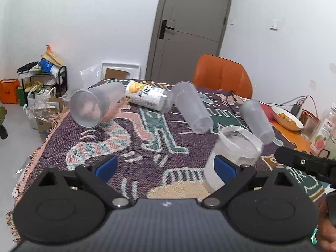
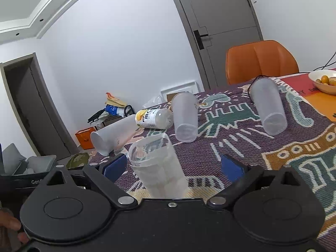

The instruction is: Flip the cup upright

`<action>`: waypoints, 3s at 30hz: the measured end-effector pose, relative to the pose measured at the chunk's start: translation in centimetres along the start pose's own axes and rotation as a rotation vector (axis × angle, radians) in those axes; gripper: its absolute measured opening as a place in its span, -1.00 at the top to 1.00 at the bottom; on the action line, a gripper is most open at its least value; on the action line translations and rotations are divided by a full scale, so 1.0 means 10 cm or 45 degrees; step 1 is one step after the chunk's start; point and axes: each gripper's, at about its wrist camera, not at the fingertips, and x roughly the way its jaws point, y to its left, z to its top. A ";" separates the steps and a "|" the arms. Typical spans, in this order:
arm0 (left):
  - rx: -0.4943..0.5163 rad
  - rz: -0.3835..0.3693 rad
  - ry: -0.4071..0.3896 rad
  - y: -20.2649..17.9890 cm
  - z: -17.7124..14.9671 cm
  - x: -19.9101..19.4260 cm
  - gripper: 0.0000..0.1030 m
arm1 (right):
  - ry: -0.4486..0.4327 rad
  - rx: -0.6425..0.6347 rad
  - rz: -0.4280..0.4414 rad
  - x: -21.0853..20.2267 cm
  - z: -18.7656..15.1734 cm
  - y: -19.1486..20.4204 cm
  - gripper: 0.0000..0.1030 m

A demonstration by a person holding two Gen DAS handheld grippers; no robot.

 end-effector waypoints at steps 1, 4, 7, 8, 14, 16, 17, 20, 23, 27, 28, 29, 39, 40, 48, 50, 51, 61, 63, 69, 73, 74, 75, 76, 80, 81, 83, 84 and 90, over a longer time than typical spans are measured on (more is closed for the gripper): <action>0.006 -0.002 -0.003 -0.03 -0.01 -0.02 -0.89 | 0.001 -0.003 -0.002 -0.03 0.00 -0.02 -0.91; 0.006 -0.007 -0.010 -0.09 -0.03 -0.08 -0.89 | 0.001 -0.018 -0.009 -0.13 0.00 -0.07 -0.99; 0.017 -0.013 -0.013 -0.15 -0.05 -0.15 -0.89 | 0.004 -0.036 -0.006 -0.24 0.00 -0.10 -1.00; 0.027 -0.012 -0.018 -0.18 -0.05 -0.18 -0.89 | 0.005 -0.041 -0.006 -0.28 0.01 -0.11 -1.00; 0.083 -0.010 -0.031 -0.31 -0.07 -0.35 -0.89 | 0.011 -0.046 -0.003 -0.48 -0.01 -0.16 -1.00; 0.099 -0.007 -0.025 -0.34 -0.07 -0.40 -0.89 | 0.015 -0.051 -0.002 -0.55 -0.02 -0.17 -1.00; 0.103 -0.005 -0.019 -0.35 -0.07 -0.42 -0.89 | 0.020 -0.054 -0.005 -0.58 -0.02 -0.18 -1.00; 0.111 0.002 -0.011 -0.37 -0.09 -0.49 -0.89 | 0.040 -0.068 -0.003 -0.65 -0.05 -0.17 -1.00; 0.116 0.011 -0.007 -0.37 -0.11 -0.55 -0.89 | 0.059 -0.087 0.006 -0.71 -0.06 -0.15 -1.00; 0.140 0.021 0.000 -0.38 -0.13 -0.59 -0.89 | 0.074 -0.121 0.004 -0.77 -0.04 -0.12 -1.00; 0.143 0.023 0.002 -0.37 -0.14 -0.60 -0.89 | 0.085 -0.121 0.019 -0.78 -0.04 -0.13 -1.00; 0.143 0.026 0.004 -0.36 -0.14 -0.60 -0.89 | 0.092 -0.120 0.028 -0.78 -0.05 -0.14 -1.00; 0.143 0.059 0.049 -0.34 -0.20 -0.58 -0.89 | 0.128 -0.125 0.058 -0.74 -0.12 -0.13 -1.00; 0.143 0.060 0.051 -0.34 -0.21 -0.58 -0.89 | 0.129 -0.124 0.059 -0.74 -0.12 -0.13 -1.00; 0.138 0.056 0.057 -0.33 -0.23 -0.57 -0.89 | 0.134 -0.125 0.046 -0.73 -0.13 -0.13 -1.00; 0.136 0.056 0.059 -0.32 -0.23 -0.57 -0.89 | 0.133 -0.124 0.043 -0.73 -0.13 -0.12 -1.00; 0.135 0.058 0.059 -0.32 -0.24 -0.57 -0.89 | 0.134 -0.125 0.041 -0.73 -0.13 -0.12 -1.00; 0.123 0.055 0.064 -0.28 -0.24 -0.55 -0.89 | 0.135 -0.120 0.035 -0.71 -0.13 -0.13 -1.00; 0.117 0.055 0.064 -0.27 -0.25 -0.54 -0.89 | 0.136 -0.117 0.034 -0.71 -0.13 -0.13 -1.00; 0.113 0.057 0.061 -0.25 -0.25 -0.56 -0.89 | 0.138 -0.118 0.038 -0.70 -0.12 -0.13 -1.00; 0.110 0.057 0.059 -0.24 -0.25 -0.57 -0.89 | 0.140 -0.117 0.036 -0.70 -0.12 -0.12 -1.00; 0.110 0.057 0.060 -0.24 -0.25 -0.57 -0.89 | 0.139 -0.116 0.036 -0.70 -0.13 -0.12 -1.00; 0.110 0.057 0.060 -0.24 -0.25 -0.57 -0.89 | 0.139 -0.115 0.037 -0.70 -0.13 -0.12 -1.00; 0.110 0.056 0.060 -0.24 -0.25 -0.57 -0.89 | 0.139 -0.115 0.035 -0.71 -0.13 -0.12 -1.00; 0.109 0.056 0.059 -0.23 -0.25 -0.58 -0.89 | 0.140 -0.116 0.036 -0.71 -0.13 -0.12 -1.00; 0.110 0.057 0.059 -0.23 -0.25 -0.57 -0.89 | 0.139 -0.116 0.037 -0.70 -0.13 -0.12 -1.00; 0.110 0.057 0.059 -0.23 -0.25 -0.57 -0.89 | 0.141 -0.114 0.035 -0.70 -0.13 -0.12 -1.00; 0.109 0.057 0.060 -0.23 -0.25 -0.57 -0.89 | 0.142 -0.113 0.034 -0.70 -0.13 -0.12 -1.00; 0.106 0.054 0.060 -0.22 -0.26 -0.59 -0.89 | 0.140 -0.115 0.038 -0.71 -0.12 -0.11 -1.00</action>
